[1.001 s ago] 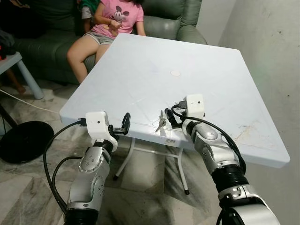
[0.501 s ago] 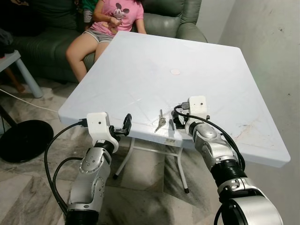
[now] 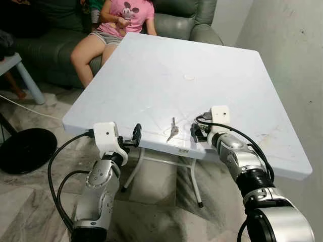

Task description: Hang keys on a hook

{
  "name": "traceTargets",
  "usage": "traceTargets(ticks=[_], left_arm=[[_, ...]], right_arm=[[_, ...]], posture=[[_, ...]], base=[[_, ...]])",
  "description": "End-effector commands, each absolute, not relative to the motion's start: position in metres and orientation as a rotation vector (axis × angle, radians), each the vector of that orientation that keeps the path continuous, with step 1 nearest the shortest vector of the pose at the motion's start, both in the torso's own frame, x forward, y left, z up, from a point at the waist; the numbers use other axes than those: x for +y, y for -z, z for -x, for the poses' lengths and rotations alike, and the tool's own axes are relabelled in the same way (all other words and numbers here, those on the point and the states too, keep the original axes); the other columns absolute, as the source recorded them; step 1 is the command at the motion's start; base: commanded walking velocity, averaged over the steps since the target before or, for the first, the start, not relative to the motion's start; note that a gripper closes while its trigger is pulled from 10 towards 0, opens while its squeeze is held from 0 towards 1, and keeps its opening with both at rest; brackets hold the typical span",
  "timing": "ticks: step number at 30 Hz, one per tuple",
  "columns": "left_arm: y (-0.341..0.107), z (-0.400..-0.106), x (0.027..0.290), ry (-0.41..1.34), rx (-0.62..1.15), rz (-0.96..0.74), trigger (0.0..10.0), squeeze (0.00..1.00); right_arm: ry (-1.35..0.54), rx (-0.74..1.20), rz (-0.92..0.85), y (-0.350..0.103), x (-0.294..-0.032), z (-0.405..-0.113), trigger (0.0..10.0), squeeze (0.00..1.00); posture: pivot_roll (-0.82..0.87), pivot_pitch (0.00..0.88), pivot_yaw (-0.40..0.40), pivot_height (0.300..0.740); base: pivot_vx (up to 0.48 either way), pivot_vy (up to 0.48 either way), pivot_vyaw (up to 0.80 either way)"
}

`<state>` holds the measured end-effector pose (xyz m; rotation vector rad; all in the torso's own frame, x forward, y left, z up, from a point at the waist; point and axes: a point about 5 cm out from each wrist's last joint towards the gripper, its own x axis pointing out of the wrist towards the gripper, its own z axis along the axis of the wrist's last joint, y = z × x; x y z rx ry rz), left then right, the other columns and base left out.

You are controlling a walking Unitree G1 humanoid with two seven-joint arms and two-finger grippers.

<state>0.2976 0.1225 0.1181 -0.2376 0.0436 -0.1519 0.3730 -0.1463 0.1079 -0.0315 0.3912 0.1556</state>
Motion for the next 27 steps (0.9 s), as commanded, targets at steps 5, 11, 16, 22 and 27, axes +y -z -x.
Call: traceTargets(ticks=[5, 11, 16, 22, 27], left_arm=[[-0.1220, -0.2975, 0.1195, 0.160, 0.035, 0.237, 10.0, 0.00], [-0.1224, -0.2979, 0.1200, 0.159, 0.034, 0.234, 10.0, 0.00], [-0.1221, -0.2981, 0.1199, 0.155, 0.034, 0.233, 10.0, 0.00], [-0.1224, -0.2986, 0.1192, 0.154, 0.032, 0.233, 10.0, 0.00], [-0.1223, -0.2989, 0.1195, 0.152, 0.032, 0.234, 10.0, 0.00]], right_arm=[[-0.185, 0.388, 0.036, -0.1118, -0.1517, -0.3748, 0.0, 0.00], [-0.208, 0.381, 0.056, -0.1113, -0.1509, -0.3745, 0.0, 0.00], [-0.212, 0.375, 0.074, -0.1110, -0.1515, -0.3744, 0.0, 0.00], [-0.223, 0.378, 0.086, -0.1104, -0.1526, -0.3744, 0.0, 0.00], [-0.226, 0.374, 0.094, -0.1100, -0.1540, -0.3741, 0.0, 0.00]], posture=[[0.06, 0.082, -0.091, 0.732], [0.06, 0.082, -0.091, 0.732], [0.07, 0.073, -0.094, 0.732], [0.07, 0.068, -0.096, 0.732], [0.07, 0.066, -0.098, 0.732]], base=[[0.000, 0.000, 0.00], [0.000, 0.000, 0.00], [0.000, 0.000, 0.00], [0.000, 0.000, 0.00], [0.000, 0.000, 0.00]])
